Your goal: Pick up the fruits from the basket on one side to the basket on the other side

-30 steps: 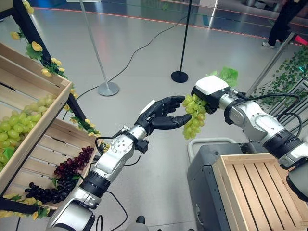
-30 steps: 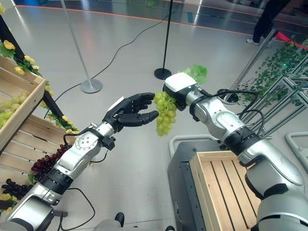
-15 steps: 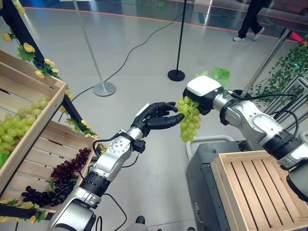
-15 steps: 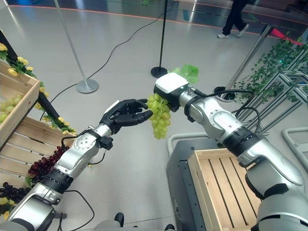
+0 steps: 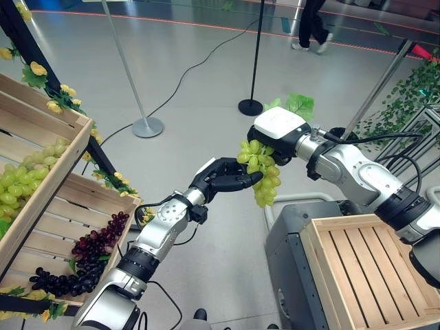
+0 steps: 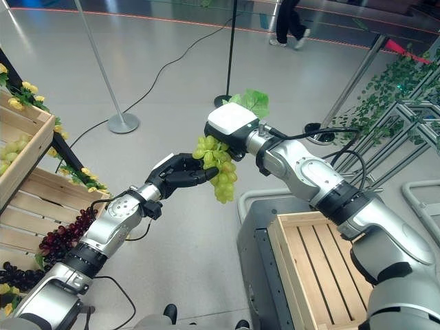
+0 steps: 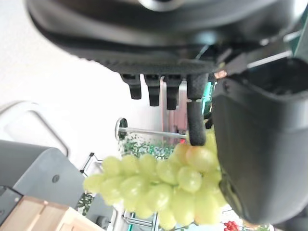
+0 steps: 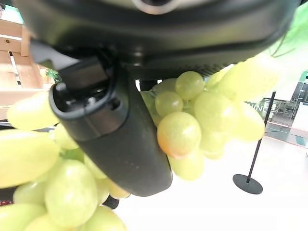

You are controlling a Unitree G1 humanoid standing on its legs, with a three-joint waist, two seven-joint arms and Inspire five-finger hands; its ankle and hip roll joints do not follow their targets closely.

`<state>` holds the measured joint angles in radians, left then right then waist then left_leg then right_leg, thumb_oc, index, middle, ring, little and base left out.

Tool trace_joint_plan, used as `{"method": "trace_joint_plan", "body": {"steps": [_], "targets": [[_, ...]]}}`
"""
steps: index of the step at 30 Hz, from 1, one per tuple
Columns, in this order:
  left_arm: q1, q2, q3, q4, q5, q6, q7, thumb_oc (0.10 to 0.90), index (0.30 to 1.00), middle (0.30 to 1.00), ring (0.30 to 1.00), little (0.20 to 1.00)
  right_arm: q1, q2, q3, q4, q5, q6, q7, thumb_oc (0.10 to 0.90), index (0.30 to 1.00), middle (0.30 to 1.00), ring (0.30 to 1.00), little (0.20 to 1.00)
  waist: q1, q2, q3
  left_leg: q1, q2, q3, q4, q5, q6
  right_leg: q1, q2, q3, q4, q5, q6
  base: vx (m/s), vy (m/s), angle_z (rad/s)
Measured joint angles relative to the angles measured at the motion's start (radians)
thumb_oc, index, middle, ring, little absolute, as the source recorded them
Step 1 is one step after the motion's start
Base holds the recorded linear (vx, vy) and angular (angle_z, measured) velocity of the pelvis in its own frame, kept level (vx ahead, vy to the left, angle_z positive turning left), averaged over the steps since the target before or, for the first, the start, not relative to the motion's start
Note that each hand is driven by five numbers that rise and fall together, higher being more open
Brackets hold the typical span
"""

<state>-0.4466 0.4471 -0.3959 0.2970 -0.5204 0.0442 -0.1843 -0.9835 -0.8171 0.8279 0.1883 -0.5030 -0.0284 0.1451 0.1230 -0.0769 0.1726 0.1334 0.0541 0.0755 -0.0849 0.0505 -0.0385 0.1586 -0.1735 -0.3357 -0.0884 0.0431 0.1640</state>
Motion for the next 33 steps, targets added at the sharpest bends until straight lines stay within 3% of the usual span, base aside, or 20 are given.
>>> {"method": "trace_joint_plan", "body": {"steps": [33], "targets": [[0.020, -0.001, 0.007, 0.066, 0.019, 0.000, 0.043, 0.800, 0.900, 0.900, 0.900, 0.900, 0.000, -0.001, -0.005, 0.016, 0.000, 0.026, 0.000, 0.400, 0.300, 0.300, 0.300, 0.300, -0.011, -0.001, 0.000, 0.004, 0.002, 0.007, -0.001, 0.000, 0.000, 0.001, 0.001, 0.004, 0.000, 0.001, 0.000, 0.00, 0.000, 0.00]]}}
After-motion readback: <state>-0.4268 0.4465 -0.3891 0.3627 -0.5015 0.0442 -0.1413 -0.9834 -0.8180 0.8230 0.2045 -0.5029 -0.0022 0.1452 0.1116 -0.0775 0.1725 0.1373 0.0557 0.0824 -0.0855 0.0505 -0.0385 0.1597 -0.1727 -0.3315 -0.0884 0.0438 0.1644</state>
